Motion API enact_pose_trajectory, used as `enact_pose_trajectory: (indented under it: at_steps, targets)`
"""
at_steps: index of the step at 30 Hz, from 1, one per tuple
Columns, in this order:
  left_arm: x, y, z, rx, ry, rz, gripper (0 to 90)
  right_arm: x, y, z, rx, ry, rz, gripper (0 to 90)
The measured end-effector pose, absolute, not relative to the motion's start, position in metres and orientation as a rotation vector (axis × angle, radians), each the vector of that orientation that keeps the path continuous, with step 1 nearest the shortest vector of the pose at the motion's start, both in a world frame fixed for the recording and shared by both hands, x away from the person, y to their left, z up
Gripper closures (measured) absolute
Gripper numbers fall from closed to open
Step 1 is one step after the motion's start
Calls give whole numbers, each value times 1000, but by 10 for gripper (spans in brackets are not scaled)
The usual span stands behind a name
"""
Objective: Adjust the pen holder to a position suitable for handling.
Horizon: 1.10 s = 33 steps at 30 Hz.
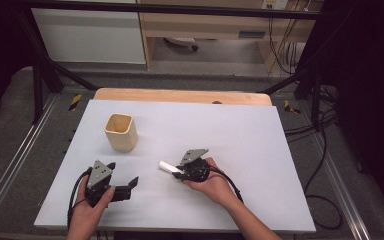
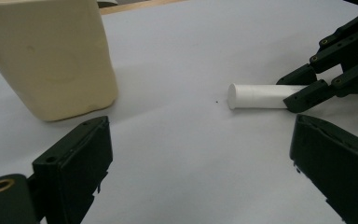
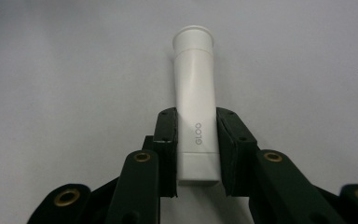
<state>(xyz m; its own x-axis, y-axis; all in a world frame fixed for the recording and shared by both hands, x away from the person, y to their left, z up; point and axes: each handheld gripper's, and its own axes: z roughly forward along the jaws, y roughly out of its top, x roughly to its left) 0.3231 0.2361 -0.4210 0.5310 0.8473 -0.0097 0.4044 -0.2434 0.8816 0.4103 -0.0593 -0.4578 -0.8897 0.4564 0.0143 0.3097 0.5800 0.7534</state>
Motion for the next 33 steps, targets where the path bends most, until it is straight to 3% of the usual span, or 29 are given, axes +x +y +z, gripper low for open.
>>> enact_pose_trajectory:
  at_steps: [16,33]
  targets:
    - [321,221,-420,1925,931,670,59,407,-54,-449,668,2626,1125,713]
    - [327,221,-420,1906,965,724,59,416,-67,-440,796,2595,1192,713]
